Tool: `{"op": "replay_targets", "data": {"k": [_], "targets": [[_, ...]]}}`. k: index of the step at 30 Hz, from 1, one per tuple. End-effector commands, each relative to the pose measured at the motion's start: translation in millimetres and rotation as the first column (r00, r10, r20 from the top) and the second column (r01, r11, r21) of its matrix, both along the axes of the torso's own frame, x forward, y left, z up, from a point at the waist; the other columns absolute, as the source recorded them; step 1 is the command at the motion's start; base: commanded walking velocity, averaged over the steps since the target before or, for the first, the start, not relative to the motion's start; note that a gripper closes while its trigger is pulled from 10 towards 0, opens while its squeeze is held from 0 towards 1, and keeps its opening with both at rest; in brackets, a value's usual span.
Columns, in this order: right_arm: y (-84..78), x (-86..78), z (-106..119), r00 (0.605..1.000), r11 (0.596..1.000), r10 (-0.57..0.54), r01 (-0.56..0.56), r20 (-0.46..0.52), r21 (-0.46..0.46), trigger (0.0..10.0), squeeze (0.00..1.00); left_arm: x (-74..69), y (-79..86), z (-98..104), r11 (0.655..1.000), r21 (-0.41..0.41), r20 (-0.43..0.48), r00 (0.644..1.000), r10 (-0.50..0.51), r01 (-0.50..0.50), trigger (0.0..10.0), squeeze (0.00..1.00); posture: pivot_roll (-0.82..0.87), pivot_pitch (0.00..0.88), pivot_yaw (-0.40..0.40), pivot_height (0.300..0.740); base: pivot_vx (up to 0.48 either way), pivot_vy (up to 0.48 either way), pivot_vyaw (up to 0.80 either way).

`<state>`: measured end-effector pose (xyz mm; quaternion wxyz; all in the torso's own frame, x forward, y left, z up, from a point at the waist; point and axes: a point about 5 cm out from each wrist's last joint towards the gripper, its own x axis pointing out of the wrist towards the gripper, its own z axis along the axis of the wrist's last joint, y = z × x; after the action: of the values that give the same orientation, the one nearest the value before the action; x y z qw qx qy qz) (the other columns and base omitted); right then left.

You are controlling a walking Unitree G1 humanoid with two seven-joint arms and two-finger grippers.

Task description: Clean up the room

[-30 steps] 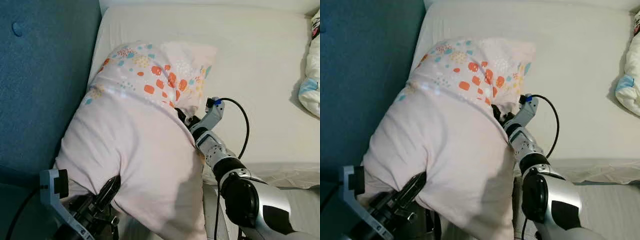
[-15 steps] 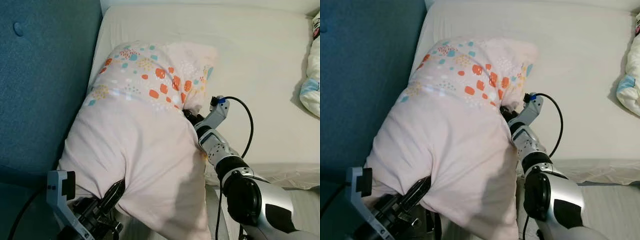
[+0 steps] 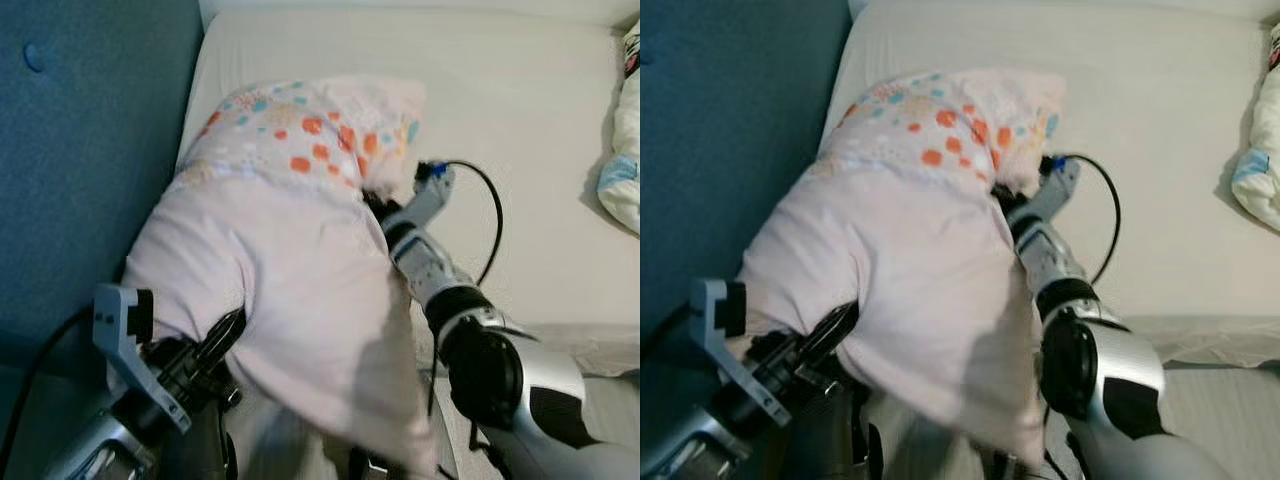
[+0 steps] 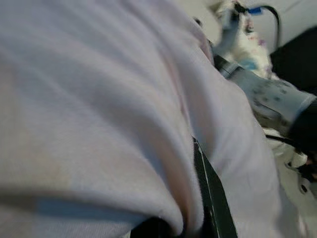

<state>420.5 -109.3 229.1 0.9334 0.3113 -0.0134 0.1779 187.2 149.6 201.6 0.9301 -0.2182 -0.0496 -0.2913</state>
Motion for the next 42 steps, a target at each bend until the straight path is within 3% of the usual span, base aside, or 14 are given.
{"op": "replay_targets", "data": {"k": [1,5,13,14,18,26,29,31,33,34,35,38,41,42], "targets": [[19.2,-1.5,10.8,0.994,0.994,0.098,-0.100,0.056,0.037,0.0,0.00,-11.0,-14.6,4.4,0.996,0.022,0.021,0.996,-0.092,0.092,0.0,0.00,0.27,0.406,-0.070,0.570,0.000,0.000,0.00],[47.6,-4.8,42.6,0.956,0.971,0.228,-0.237,0.187,0.028,0.0,0.00,-20.1,-29.0,4.7,0.983,0.073,0.031,0.984,-0.173,0.170,0.0,0.00,0.26,0.409,-0.071,0.570,0.000,0.000,0.00],[77.2,-12.8,68.2,0.891,0.933,0.345,-0.359,0.295,-0.008,0.0,0.00,-16.7,-21.0,18.0,0.983,0.108,0.092,0.983,-0.160,0.150,0.0,0.00,0.26,0.407,-0.070,0.570,0.000,0.000,0.00],[87.4,-17.1,83.1,0.853,0.917,0.379,-0.398,0.360,-0.022,0.0,0.00,-14.6,-15.1,26.6,0.982,0.141,0.130,0.981,-0.146,0.127,0.0,0.00,0.27,0.406,-0.071,0.570,0.000,0.000,0.00],[87.4,-17.1,83.1,0.853,0.917,0.379,-0.398,0.360,-0.022,0.0,0.00,-14.6,-15.1,26.6,0.982,0.141,0.130,0.981,-0.146,0.127,0.0,0.00,0.27,0.406,-0.071,0.570,0.000,0.000,0.00],[85.4,-22.4,127.6,0.778,0.907,0.368,-0.421,0.509,-0.011,0.0,0.00,-5.7,-20.5,27.7,0.982,0.181,0.184,0.979,-0.090,0.056,0.0,0.00,0.26,0.405,-0.072,0.570,0.000,0.000,0.00],[85.9,-27.5,146.1,0.722,0.887,0.388,-0.460,0.573,-0.022,0.0,0.00,-0.5,-22.6,29.5,0.981,0.195,0.215,0.975,-0.062,0.019,0.0,0.00,0.25,0.405,-0.072,0.570,0.000,0.000,0.00],[92.3,-36.8,164.5,0.632,0.846,0.429,-0.532,0.646,-0.042,0.0,0.00,5.8,-19.0,36.8,0.979,0.202,0.261,0.965,-0.027,-0.027,0.0,0.00,0.25,0.403,-0.068,0.570,0.000,0.000,0.00],[92.3,-36.8,164.5,0.632,0.846,0.429,-0.532,0.646,-0.042,0.0,0.00,5.8,-19.0,36.8,0.979,0.202,0.261,0.965,-0.027,-0.027,0.0,0.00,0.25,0.403,-0.068,0.570,0.000,0.000,0.00],[97.0,-42.5,173.5,0.579,0.823,0.449,-0.565,0.680,-0.061,0.0,0.00,10.0,-16.4,42.1,0.978,0.204,0.289,0.957,-0.006,-0.055,0.0,0.00,0.25,0.402,-0.069,0.570,0.000,0.000,0.00],[97.0,-42.5,173.5,0.579,0.823,0.449,-0.565,0.680,-0.061,0.0,0.00,10.0,-16.4,42.1,0.978,0.204,0.289,0.957,-0.006,-0.055,0.0,0.00,0.25,0.402,-0.069,0.570,0.000,0.000,0.00],[106.5,-52.2,183.6,0.486,0.787,0.489,-0.604,0.725,-0.125,0.0,0.00,16.2,-13.4,51.0,0.974,0.207,0.332,0.943,0.024,-0.098,0.0,0.00,0.25,0.401,-0.073,0.570,0.000,0.000,0.00],[109.3,-52.1,177.9,0.481,0.785,0.506,-0.601,0.716,-0.152,0.0,0.00,17.5,-14.6,48.9,0.972,0.212,0.332,0.943,0.030,-0.106,0.0,0.00,0.26,0.405,-0.076,0.570,0.000,0.000,0.00],[110.2,-47.8,161.6,0.513,0.797,0.522,-0.578,0.681,-0.175,0.0,0.00,18.5,-17.6,41.0,0.968,0.225,0.316,0.948,0.033,-0.109,0.0,0.00,0.26,0.408,-0.081,0.570,0.000,0.000,0.00]]}}
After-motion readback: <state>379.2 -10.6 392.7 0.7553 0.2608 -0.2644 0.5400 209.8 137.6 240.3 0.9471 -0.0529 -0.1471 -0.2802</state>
